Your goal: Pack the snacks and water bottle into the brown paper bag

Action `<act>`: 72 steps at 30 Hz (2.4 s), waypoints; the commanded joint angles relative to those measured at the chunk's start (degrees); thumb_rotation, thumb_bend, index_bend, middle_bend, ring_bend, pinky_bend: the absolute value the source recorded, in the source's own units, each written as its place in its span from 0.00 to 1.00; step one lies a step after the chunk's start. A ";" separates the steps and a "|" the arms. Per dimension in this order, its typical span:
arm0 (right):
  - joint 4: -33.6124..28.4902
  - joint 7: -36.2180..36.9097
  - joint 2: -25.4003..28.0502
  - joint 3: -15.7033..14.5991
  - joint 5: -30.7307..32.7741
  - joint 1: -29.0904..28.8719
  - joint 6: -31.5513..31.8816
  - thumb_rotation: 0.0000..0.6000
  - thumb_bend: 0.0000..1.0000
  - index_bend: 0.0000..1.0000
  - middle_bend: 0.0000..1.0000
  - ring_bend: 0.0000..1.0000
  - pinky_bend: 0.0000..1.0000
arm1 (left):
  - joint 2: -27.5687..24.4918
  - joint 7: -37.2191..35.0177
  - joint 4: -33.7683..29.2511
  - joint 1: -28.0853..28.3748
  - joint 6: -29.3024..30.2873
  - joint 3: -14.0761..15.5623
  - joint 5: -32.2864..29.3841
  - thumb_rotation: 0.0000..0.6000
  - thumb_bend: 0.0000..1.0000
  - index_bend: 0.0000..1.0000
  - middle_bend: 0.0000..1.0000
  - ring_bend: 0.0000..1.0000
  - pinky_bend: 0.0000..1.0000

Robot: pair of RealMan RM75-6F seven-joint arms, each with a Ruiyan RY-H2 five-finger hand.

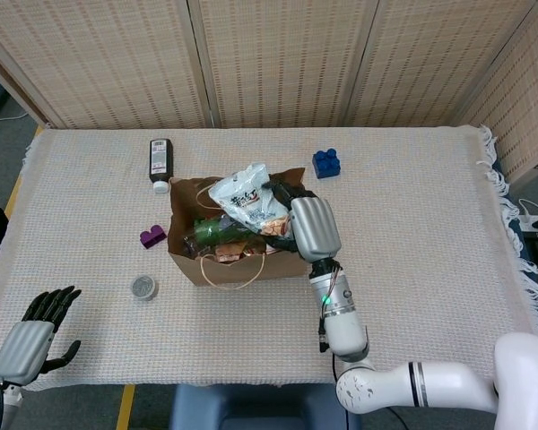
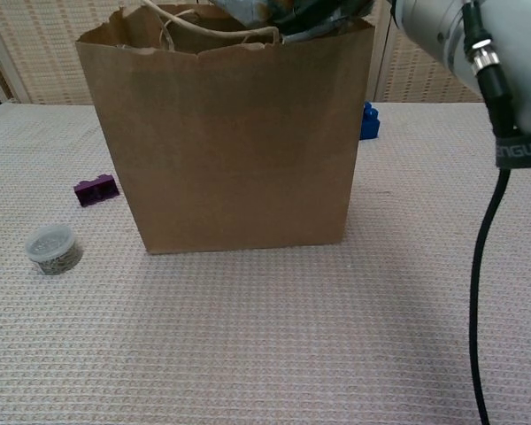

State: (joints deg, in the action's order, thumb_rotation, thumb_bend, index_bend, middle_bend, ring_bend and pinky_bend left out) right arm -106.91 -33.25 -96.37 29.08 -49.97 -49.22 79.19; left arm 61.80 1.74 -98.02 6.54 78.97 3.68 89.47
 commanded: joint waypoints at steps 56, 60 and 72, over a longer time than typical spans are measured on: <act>1.76 6.11 -1.41 6.89 1.56 -7.43 2.40 1.00 0.00 0.00 0.02 0.00 0.03 | -0.42 -1.96 0.34 0.18 -0.46 -0.30 -0.38 1.00 0.37 0.00 0.00 0.00 0.04; -3.69 7.87 4.83 4.00 -2.01 -2.33 2.28 1.00 0.00 0.00 0.02 0.00 0.03 | -0.33 -1.72 0.47 0.07 -0.43 -0.32 -0.62 1.00 0.37 0.00 0.00 0.00 0.04; -5.16 30.03 31.79 -20.90 -27.98 22.55 -1.11 1.00 0.00 0.00 0.02 0.00 0.03 | 3.56 0.39 2.05 -1.53 4.27 -3.40 -3.28 1.00 0.37 0.00 0.00 0.00 0.04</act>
State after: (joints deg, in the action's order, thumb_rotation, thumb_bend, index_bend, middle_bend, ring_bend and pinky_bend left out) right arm -114.83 -10.48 -70.37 16.55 -69.15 -33.96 79.11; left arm 64.98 2.34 -96.38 5.22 82.78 0.67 86.31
